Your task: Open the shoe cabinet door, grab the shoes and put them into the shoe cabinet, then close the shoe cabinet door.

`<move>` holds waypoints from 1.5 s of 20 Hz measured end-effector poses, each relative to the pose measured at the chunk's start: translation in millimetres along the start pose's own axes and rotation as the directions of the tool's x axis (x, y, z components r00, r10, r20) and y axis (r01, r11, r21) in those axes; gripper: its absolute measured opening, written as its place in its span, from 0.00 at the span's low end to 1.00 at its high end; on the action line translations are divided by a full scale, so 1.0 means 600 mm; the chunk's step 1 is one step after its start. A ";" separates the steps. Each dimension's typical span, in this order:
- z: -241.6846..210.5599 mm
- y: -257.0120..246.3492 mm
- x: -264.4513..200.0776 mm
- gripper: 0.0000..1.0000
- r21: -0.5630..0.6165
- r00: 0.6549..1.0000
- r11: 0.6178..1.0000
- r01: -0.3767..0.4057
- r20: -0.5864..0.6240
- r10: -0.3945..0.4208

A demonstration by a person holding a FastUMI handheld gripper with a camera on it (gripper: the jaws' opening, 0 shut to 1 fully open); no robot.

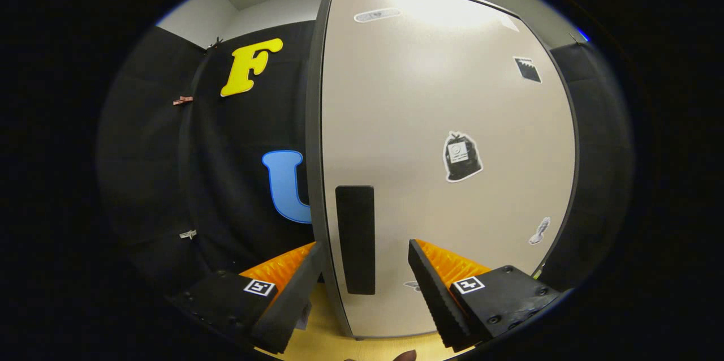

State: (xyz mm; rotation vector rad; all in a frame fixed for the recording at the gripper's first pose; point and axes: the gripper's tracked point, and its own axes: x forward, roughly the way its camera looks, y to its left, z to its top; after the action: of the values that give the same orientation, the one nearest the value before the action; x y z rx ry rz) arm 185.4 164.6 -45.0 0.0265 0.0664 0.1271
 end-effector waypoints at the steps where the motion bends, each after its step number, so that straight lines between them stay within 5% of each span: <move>1: -0.004 0.000 0.012 0.98 0.008 1.000 1.000 0.003 -0.003 -0.003; 5: -0.003 -0.008 0.027 0.76 0.002 0.998 0.999 0.051 0.026 -0.051; 7: -0.010 0.001 0.030 0.51 -0.038 0.998 0.998 0.052 0.029 -0.051; 8: -0.017 -0.003 0.048 0.50 -0.049 0.998 0.997 0.053 0.034 -0.051; 9: -0.010 -0.001 0.024 0.36 -0.041 0.997 0.997 0.065 0.035 -0.063; 15: -0.011 -0.001 0.024 0.21 -0.005 0.998 0.998 0.066 0.023 -0.065; 30: 0.004 -0.022 -0.159 0.20 -0.030 0.994 0.993 -0.110 0.017 0.111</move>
State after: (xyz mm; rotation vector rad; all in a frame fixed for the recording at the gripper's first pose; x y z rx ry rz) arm 92.6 139.2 -37.0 0.0024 0.0448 0.2386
